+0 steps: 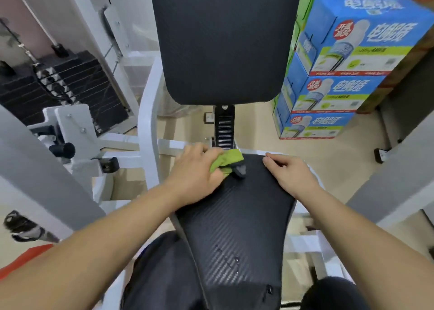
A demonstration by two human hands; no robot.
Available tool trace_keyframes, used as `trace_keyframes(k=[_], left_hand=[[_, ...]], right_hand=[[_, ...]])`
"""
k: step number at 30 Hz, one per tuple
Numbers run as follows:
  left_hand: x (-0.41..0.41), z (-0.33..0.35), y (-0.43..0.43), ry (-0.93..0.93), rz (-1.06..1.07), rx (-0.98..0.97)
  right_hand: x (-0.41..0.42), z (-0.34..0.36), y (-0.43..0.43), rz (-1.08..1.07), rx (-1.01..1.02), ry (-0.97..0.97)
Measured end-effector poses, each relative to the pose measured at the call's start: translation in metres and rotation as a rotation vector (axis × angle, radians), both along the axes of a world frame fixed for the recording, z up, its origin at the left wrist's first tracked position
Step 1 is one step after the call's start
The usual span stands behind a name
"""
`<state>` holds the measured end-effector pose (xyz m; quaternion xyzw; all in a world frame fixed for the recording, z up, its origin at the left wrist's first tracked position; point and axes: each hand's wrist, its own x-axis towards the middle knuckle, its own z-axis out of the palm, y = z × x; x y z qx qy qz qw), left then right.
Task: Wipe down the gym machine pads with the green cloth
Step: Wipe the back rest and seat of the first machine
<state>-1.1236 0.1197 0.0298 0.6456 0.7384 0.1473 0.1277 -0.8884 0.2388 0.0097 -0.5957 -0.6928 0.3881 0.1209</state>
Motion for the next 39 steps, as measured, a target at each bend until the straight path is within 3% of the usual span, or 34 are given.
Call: trace_keyframes(k=[3,7,11,13,18,22,25,31,35,39], left_hand=[[0.017,-0.005,-0.003,0.006,0.088,-0.010],[0.052,0.025,-0.073,-0.035,0.111,0.045],[0.070,0.048,-0.143,-0.144,0.029,0.082],[0.058,0.046,-0.134,-0.173,0.064,0.053],[0.056,0.034,-0.092,-0.023,0.292,-0.017],[0.107,0.051,-0.149,-0.048,0.055,0.140],[0.104,0.060,-0.148,-0.099,-0.099,0.080],[0.099,0.047,-0.072,0.031,0.065,-0.068],[0.113,0.048,-0.098,0.001,-0.195,0.062],[0.082,0.045,-0.058,-0.030,-0.295,-0.081]], right_hand=[[0.000,-0.007,-0.003,-0.013,0.060,0.049],[0.010,-0.007,-0.028,-0.144,0.042,0.102],[0.022,0.000,-0.051,-0.050,0.100,0.035],[0.023,0.004,-0.053,-0.022,0.129,0.052],[0.025,0.004,-0.061,-0.004,0.157,0.068],[0.027,0.007,-0.064,0.007,0.151,0.065],[0.025,0.009,-0.062,0.005,0.186,0.017],[0.032,0.004,-0.064,0.009,0.181,0.093],[0.036,0.000,-0.060,-0.037,0.165,0.205],[0.042,-0.003,-0.056,-0.043,0.102,0.316]])
